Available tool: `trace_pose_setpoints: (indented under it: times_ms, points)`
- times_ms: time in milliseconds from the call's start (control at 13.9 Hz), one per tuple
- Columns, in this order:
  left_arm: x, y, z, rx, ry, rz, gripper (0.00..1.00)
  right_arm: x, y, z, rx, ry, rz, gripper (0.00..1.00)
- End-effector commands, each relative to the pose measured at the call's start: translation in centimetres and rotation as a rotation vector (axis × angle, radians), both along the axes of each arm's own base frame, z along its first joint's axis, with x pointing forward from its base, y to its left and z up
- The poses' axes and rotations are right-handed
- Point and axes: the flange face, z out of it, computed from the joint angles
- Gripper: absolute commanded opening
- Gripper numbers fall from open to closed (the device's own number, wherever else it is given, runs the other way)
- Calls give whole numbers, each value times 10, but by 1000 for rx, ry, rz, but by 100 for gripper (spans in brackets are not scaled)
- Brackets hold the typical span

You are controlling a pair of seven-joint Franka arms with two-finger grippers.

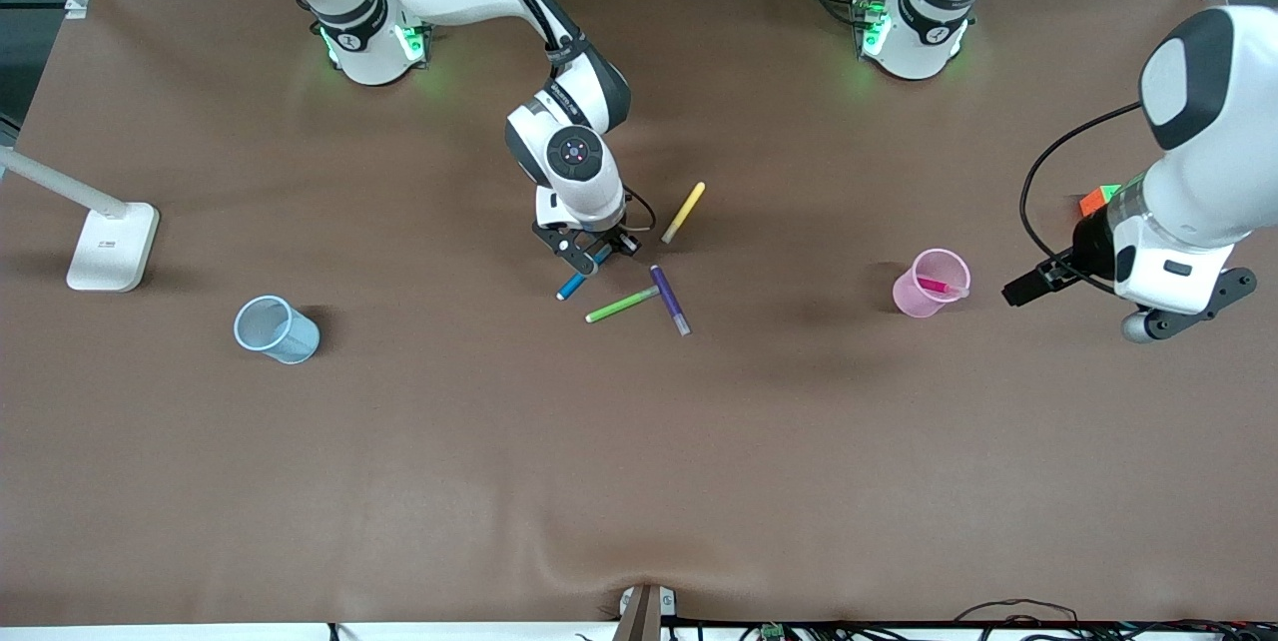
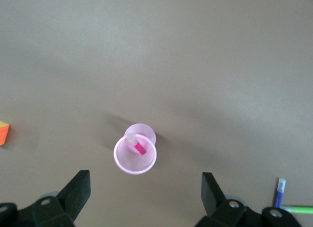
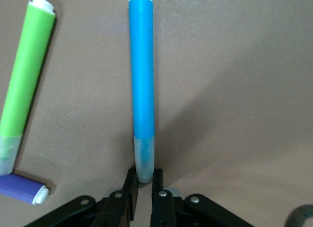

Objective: Place pink and blue markers in matching cups
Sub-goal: 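Lift the blue marker with the right gripper and carry it over the blue cup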

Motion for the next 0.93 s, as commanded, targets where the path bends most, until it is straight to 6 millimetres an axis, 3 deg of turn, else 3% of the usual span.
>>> trace_pose_setpoints:
  times_ms: [0,574,861]
  points:
    - [-2,-9,28,23,21,-38,100,2,1,-6,-11,2,-12,0]
    - [-30,-8,65,36,64,-97,100,33,-3,46,-58,109,-31,0]
    - [-30,-10,66,35,54,-103,100,53,-35,79,-73,157,-27,0]
